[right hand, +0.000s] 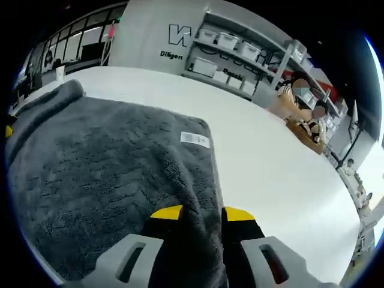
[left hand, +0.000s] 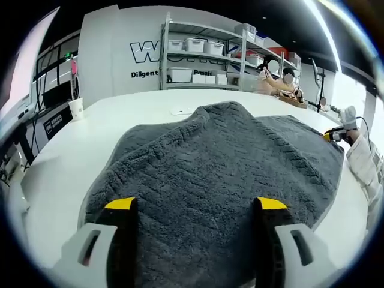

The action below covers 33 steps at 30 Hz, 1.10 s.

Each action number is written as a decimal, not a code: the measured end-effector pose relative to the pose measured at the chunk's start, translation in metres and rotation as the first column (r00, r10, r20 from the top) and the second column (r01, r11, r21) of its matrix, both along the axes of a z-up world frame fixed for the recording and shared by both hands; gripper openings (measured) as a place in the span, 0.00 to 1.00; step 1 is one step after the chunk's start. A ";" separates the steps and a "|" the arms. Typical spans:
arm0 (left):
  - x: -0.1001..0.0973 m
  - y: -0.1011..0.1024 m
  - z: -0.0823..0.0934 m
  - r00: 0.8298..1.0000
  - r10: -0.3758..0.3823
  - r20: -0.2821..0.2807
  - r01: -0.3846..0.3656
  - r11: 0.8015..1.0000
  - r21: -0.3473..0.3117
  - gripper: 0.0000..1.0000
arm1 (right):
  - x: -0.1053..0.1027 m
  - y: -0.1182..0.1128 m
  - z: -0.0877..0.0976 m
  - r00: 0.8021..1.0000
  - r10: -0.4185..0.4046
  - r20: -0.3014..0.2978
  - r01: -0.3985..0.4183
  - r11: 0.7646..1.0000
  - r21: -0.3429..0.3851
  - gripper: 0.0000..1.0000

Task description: Open the folded towel by lifting each exposed corner and separating the folded layers until the towel lies flat within the target outline without major curled edges

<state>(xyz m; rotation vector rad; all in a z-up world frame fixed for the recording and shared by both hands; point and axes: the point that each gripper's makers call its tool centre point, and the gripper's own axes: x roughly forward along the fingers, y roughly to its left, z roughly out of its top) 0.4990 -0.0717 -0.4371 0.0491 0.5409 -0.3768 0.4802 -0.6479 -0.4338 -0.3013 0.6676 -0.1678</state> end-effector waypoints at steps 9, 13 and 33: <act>0.000 -0.001 0.001 1.000 -0.003 -0.002 0.003 1.000 -0.013 0.79 | -0.002 0.002 0.023 0.996 -0.026 0.083 0.024 0.999 0.029 0.46; -0.001 -0.003 0.002 1.000 -0.016 -0.005 0.015 1.000 -0.027 0.81 | 0.002 0.024 0.017 0.996 0.054 0.071 -0.062 0.991 0.120 0.57; 0.006 -0.009 0.046 0.989 -0.039 0.145 0.062 0.984 -0.164 0.87 | 0.015 0.098 0.026 0.950 0.283 0.130 -0.306 0.923 0.235 0.99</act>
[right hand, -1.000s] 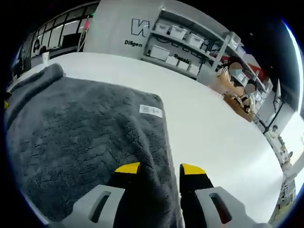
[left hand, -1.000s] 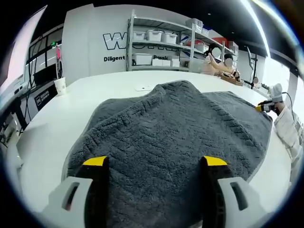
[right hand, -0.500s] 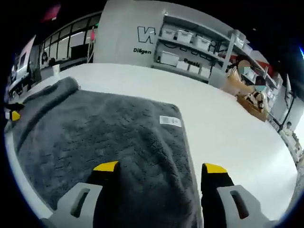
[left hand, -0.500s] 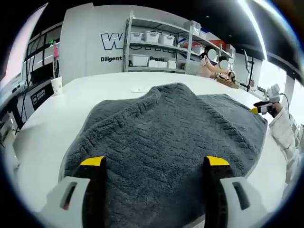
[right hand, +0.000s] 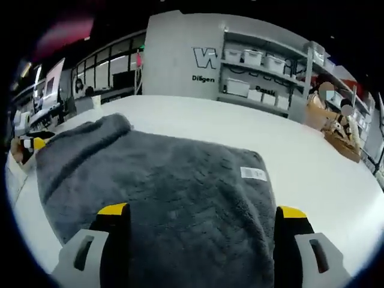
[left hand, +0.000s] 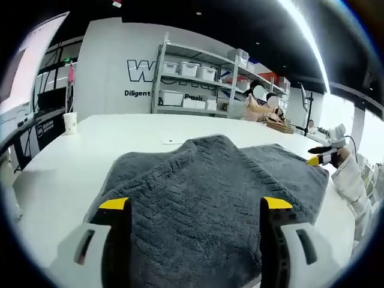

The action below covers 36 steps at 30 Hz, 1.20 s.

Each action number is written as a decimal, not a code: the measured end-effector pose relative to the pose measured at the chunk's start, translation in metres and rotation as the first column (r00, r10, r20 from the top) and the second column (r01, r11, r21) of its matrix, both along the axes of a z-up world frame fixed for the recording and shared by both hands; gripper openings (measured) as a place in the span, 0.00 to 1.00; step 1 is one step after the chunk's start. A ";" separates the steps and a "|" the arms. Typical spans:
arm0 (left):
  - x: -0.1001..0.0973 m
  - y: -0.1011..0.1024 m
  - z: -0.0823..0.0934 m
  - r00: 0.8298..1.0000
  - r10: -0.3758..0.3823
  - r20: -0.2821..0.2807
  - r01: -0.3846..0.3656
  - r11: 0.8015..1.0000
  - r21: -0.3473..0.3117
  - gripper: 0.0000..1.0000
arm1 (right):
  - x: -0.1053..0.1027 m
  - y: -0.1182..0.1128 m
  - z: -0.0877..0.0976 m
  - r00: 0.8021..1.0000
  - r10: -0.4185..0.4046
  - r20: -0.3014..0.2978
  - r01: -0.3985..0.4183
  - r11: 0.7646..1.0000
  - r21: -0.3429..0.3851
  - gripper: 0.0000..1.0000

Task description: Open the folded towel by lifting each exposed corner and separating the folded layers until the towel lies flat within the target outline without major curled edges

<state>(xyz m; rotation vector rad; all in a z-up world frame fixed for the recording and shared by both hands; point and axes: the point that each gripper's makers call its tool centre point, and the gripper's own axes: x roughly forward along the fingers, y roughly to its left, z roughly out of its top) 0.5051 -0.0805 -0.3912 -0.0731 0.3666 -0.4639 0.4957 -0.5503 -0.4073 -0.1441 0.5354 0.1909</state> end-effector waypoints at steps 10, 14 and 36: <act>0.026 0.026 0.032 0.997 0.068 0.041 -0.069 0.997 0.034 0.80 | -0.003 0.052 0.000 0.979 0.203 -0.005 -0.203 0.979 -0.012 1.00; 0.049 0.044 0.045 0.992 0.113 0.059 -0.117 0.991 0.064 0.76 | -0.003 0.062 0.002 0.973 0.230 0.004 -0.230 0.973 -0.009 1.00; 0.138 0.080 -0.005 0.981 0.192 0.014 -0.191 0.967 0.171 0.42 | -0.003 0.068 0.014 0.973 0.223 0.051 -0.227 0.971 0.071 1.00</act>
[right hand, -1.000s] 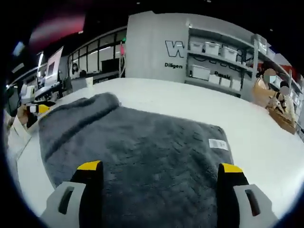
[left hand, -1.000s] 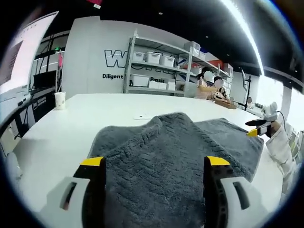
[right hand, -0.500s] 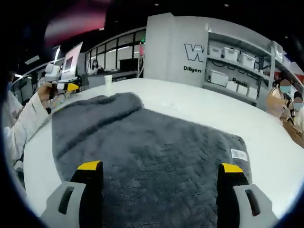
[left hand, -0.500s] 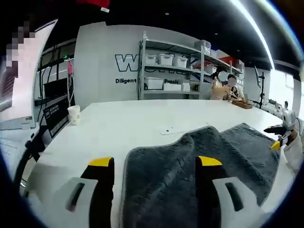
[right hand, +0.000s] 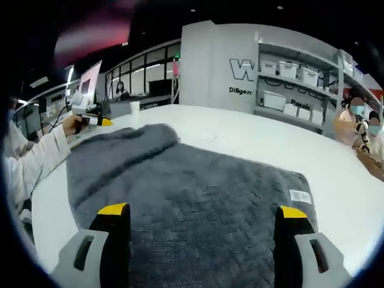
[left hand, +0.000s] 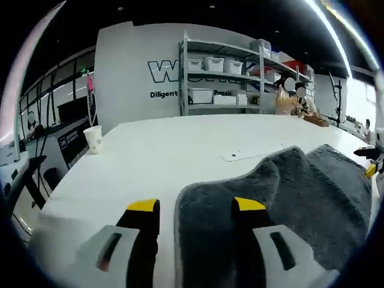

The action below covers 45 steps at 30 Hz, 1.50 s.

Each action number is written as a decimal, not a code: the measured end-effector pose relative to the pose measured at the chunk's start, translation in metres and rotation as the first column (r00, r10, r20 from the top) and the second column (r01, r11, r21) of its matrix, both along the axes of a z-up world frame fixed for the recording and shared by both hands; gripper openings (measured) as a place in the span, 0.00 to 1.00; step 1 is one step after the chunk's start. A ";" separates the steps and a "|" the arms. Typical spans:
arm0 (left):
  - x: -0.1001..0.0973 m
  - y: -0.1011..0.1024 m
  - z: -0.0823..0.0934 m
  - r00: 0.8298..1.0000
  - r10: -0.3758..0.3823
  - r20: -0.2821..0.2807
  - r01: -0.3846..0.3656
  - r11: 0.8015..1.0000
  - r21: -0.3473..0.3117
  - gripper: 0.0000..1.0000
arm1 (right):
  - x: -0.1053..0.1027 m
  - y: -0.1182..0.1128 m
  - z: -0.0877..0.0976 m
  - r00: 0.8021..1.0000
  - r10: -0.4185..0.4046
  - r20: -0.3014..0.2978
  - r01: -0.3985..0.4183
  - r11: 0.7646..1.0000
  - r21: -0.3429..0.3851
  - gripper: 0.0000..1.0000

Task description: Open the folded towel by lifting each exposed corner and separating the folded layers until the towel lies flat within the target outline without major curled edges

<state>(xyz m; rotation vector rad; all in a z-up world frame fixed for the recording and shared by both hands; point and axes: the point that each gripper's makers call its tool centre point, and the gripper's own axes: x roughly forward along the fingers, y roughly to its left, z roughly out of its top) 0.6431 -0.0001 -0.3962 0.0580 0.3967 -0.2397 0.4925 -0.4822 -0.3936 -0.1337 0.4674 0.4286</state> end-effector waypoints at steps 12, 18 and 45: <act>0.002 0.019 -0.032 0.996 0.060 -0.066 -0.056 0.996 0.064 0.18 | 0.000 0.001 0.001 1.000 0.000 0.004 0.000 1.000 0.008 1.00; 0.000 0.018 -0.041 0.995 0.049 -0.083 -0.044 0.997 0.068 0.13 | 0.001 0.000 0.000 1.000 -0.001 0.001 0.001 1.000 0.011 1.00; -0.004 0.049 -0.038 0.992 0.095 -0.089 -0.069 0.963 0.260 0.03 | 0.002 -0.006 -0.004 1.000 -0.019 -0.017 0.019 1.000 0.009 1.00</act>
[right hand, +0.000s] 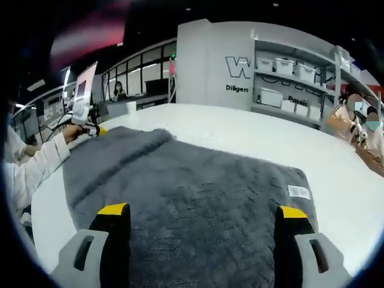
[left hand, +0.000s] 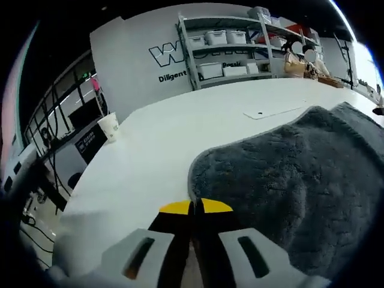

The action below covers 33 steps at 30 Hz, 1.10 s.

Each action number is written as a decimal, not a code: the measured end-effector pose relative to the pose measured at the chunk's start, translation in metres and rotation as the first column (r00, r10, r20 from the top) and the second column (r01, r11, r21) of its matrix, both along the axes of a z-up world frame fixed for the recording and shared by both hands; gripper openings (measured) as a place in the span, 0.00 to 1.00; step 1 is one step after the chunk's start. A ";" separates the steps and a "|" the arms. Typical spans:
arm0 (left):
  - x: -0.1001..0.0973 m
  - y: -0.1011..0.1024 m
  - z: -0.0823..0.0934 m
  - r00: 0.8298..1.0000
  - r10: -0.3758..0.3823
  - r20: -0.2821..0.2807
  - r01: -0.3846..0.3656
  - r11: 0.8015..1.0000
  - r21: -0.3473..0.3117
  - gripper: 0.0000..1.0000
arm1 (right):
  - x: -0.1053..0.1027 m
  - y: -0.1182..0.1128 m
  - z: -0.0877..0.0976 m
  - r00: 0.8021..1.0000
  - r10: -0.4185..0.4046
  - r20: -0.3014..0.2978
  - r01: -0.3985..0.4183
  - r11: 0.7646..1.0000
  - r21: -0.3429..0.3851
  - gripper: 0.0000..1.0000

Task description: Open the folded towel by lifting each exposed corner and separating the folded layers until the towel lies flat within the target outline without major curled edges

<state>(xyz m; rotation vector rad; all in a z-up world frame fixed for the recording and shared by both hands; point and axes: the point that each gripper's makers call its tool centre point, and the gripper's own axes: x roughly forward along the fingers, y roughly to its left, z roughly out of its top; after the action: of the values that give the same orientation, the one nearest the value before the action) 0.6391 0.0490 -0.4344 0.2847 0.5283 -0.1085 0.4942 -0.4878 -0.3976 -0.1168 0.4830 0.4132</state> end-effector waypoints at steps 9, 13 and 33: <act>-0.007 0.010 0.001 1.000 0.017 -0.021 -0.015 0.995 0.102 0.04 | -0.001 0.001 -0.001 1.000 0.004 -0.002 -0.004 1.000 -0.004 1.00; -0.010 0.013 0.001 0.999 0.023 -0.029 -0.019 0.992 0.123 0.04 | -0.001 0.002 0.000 1.000 0.005 -0.002 -0.005 1.000 -0.003 1.00; -0.013 0.024 0.005 0.998 0.044 -0.038 -0.035 0.976 0.214 0.06 | -0.002 0.001 0.000 1.000 0.005 -0.003 -0.005 1.000 -0.002 1.00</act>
<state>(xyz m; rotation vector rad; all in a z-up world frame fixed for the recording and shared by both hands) 0.6260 0.0733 -0.4294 0.4819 0.5883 -0.0190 0.4921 -0.4866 -0.3981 -0.1195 0.4862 0.4174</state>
